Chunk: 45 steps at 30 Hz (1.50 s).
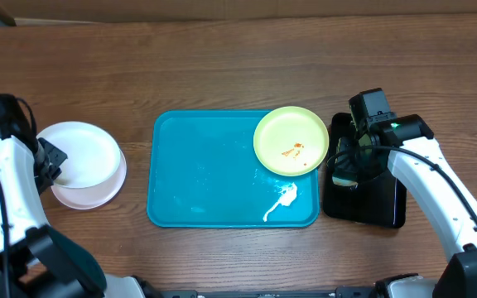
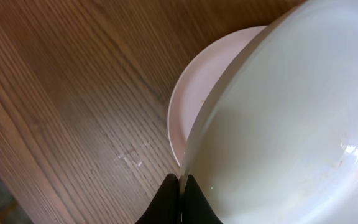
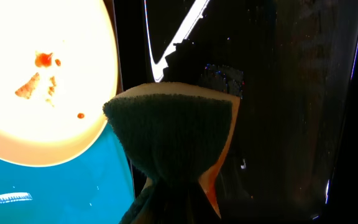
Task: Clean dirty plates on tray and stack at the side
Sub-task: 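Carry the white plate left and stack it on the cleaned plate, then move left gripper to grip the rim of the yellow plate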
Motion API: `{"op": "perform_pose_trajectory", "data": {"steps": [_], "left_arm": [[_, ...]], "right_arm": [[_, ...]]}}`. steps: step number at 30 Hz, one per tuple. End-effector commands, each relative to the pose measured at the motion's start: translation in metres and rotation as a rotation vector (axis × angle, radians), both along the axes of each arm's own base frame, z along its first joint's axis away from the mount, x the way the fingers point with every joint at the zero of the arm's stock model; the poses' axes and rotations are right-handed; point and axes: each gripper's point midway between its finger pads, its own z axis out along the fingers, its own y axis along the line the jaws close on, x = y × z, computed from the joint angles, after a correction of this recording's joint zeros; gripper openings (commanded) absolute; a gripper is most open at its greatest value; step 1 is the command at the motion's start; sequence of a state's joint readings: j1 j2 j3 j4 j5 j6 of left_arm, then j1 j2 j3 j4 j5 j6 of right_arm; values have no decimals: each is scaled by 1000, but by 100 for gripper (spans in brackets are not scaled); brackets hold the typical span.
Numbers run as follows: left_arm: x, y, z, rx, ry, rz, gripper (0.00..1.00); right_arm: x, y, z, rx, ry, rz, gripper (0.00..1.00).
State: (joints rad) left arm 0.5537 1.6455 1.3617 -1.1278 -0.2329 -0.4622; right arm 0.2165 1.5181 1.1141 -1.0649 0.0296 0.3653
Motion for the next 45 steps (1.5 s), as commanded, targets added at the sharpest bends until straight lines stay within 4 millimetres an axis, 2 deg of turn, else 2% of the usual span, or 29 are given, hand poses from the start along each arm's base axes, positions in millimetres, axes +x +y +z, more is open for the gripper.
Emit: {"op": "perform_pose_trajectory", "data": {"steps": [1,6,7,8,11,12,13,16,19,25,30,36,39,41,45], "left_arm": [[-1,-3,-26,-78,38,21,5],[-4,-2,-48,-109,107,19,6],[-4,-2,-50,-110,116,16,11],[-5,-2,-51,-112,120,16,24],[-6,-2,-50,-110,130,3,49],[-7,-2,-49,-107,132,5,63],[-7,-2,-49,-105,130,5,69],[-1,-7,-41,-128,84,-3,69],[17,-22,-29,-188,-13,-70,67],[71,-93,7,-320,-256,-408,65],[98,-174,20,-392,-321,-705,66],[119,-266,16,-413,-337,-978,64],[125,-306,13,-412,-355,-1088,66],[130,-336,6,-419,-366,-1163,70],[130,-379,-15,-445,-349,-1252,71]], "right_arm": [[1,0,6,10,-25,0,4],[1,0,6,10,-25,0,4],[1,0,6,10,-25,0,4],[1,0,6,10,-25,0,4],[1,0,6,10,-26,0,4],[1,0,6,10,-25,0,4],[1,0,6,10,-25,0,4],[0,0,6,10,-25,0,4],[0,0,6,10,-25,0,4],[3,1,7,13,-36,-5,4],[10,-11,7,26,-51,-121,4],[24,-24,10,71,-94,-220,4],[26,-27,10,82,-98,-233,4],[26,-27,10,88,-95,-237,4],[24,-27,9,88,-87,-237,4]]}}
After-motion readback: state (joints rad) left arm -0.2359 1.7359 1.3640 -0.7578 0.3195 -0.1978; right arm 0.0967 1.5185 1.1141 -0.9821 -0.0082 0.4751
